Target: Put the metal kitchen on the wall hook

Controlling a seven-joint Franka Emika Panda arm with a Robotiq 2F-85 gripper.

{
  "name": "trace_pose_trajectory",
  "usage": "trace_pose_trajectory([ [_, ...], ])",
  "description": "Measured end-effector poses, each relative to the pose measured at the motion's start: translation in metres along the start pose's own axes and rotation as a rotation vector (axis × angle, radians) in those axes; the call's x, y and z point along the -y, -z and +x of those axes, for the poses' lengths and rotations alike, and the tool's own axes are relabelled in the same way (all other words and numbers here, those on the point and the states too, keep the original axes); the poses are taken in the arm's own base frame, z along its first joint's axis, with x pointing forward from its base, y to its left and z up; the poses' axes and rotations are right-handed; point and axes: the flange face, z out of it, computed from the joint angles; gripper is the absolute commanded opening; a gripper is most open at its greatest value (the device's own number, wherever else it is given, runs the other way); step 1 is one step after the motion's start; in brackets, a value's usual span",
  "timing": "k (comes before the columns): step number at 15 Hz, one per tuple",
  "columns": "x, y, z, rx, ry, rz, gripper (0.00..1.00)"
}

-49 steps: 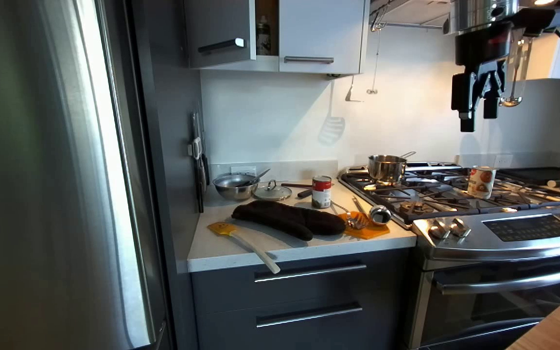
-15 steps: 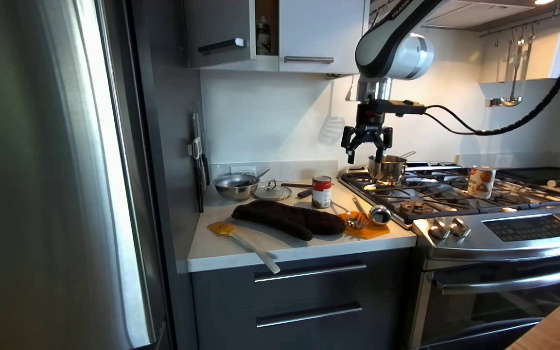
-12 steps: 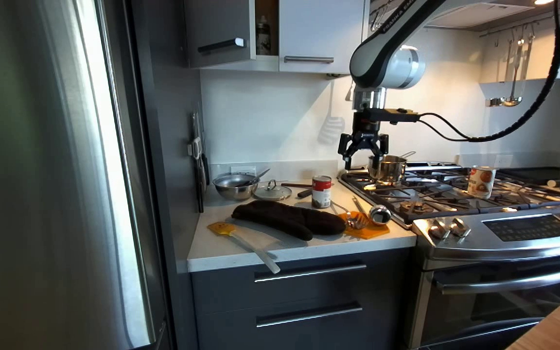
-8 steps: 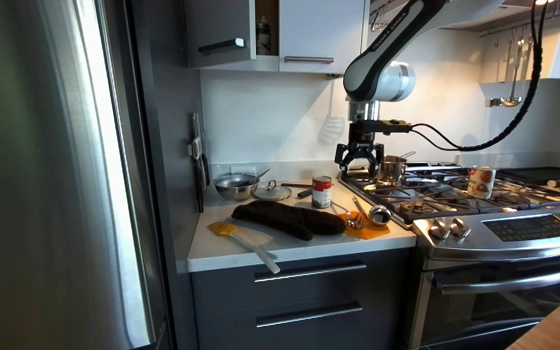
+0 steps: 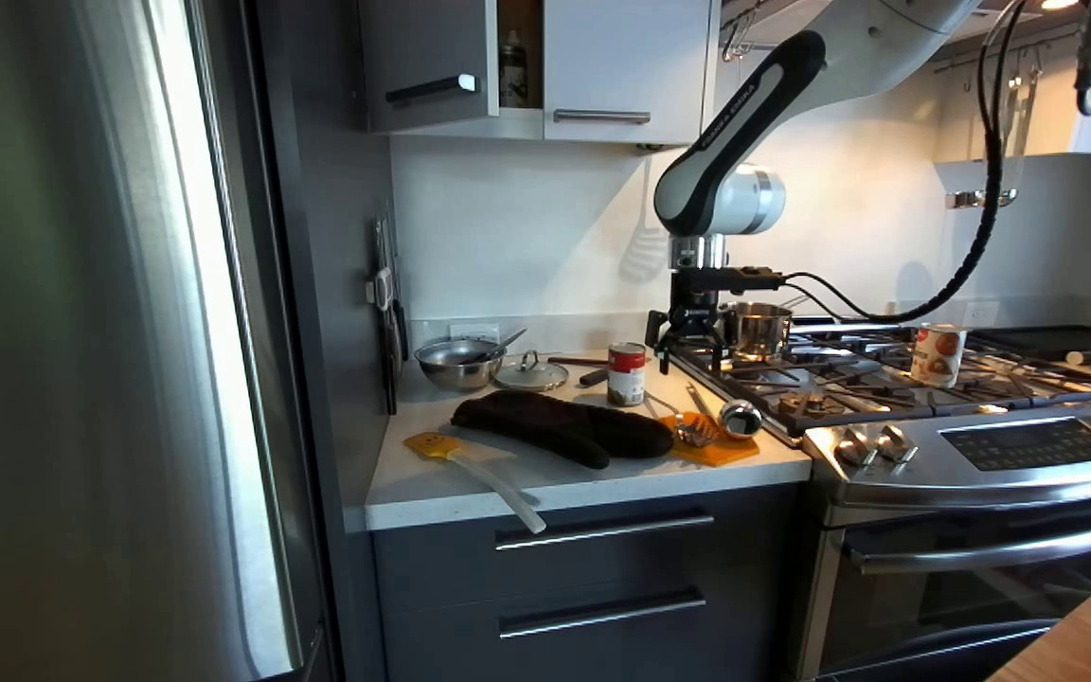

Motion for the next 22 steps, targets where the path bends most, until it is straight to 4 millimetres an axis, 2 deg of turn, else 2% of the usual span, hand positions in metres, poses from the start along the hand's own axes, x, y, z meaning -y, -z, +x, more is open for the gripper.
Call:
trace_pose_trajectory([
  [5,0.004,-0.021,0.014,0.012,-0.035,-0.012,1.00],
  [9,0.012,-0.031,0.021,-0.002,-0.069,-0.096,1.00],
  [16,0.052,-0.034,0.021,-0.031,-0.126,-0.357,1.00],
  [22,0.078,-0.052,0.021,-0.072,-0.130,-0.546,1.00],
])
